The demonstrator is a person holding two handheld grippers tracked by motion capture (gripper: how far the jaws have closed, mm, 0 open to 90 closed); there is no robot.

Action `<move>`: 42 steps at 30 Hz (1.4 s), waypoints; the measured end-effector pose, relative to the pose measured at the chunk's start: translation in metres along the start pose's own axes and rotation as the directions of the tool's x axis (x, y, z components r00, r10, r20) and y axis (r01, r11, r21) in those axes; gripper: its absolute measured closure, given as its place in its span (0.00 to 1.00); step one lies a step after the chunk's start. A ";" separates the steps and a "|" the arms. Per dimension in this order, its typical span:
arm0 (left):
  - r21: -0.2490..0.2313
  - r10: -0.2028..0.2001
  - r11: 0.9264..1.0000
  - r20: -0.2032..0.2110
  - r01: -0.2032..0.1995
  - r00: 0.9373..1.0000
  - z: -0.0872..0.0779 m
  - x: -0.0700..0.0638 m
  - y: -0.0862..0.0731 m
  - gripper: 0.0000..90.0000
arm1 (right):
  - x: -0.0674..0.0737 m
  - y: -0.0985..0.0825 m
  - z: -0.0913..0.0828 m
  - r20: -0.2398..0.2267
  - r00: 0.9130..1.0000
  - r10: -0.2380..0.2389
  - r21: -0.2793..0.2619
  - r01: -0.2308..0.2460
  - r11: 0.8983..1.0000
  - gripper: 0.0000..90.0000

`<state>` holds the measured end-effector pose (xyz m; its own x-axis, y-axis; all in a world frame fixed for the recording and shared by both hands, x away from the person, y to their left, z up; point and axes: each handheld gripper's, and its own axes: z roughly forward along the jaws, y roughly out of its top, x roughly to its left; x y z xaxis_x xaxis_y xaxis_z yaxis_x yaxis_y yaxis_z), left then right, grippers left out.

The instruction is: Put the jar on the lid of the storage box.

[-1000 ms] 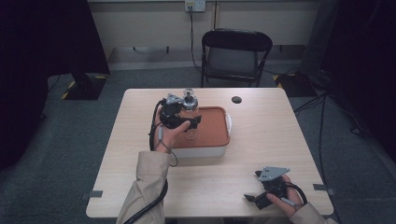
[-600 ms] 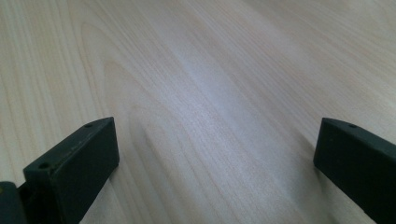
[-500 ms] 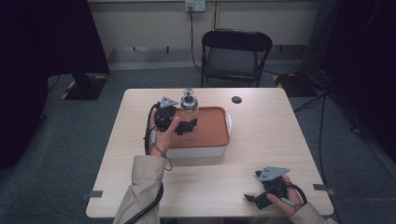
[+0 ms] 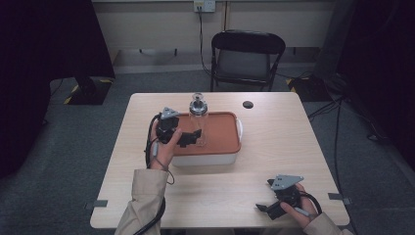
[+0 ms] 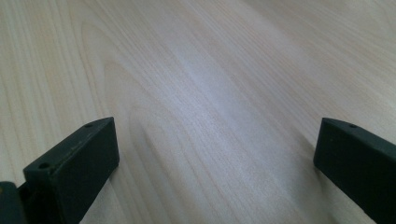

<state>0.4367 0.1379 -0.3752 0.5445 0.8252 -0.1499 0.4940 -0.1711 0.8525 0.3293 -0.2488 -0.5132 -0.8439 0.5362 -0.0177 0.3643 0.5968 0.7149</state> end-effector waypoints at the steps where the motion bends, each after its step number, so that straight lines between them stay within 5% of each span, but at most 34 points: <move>1: 0.000 0.000 1.000 0.002 0.000 1.000 -0.001 0.000 -0.001 0.02 | 0.000 0.000 0.000 0.000 1.000 0.000 0.000 0.000 1.000 0.00; 42: 0.026 -0.003 1.000 0.023 0.002 1.000 -0.011 0.004 -0.037 0.02 | 0.000 0.000 0.000 0.000 1.000 0.000 0.000 0.000 1.000 0.00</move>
<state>0.4129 0.1539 -0.4019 0.5585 0.8132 -0.1636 0.5129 -0.1835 0.8386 0.3292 -0.2488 -0.5132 -0.8439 0.5362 -0.0179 0.3642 0.5970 0.7148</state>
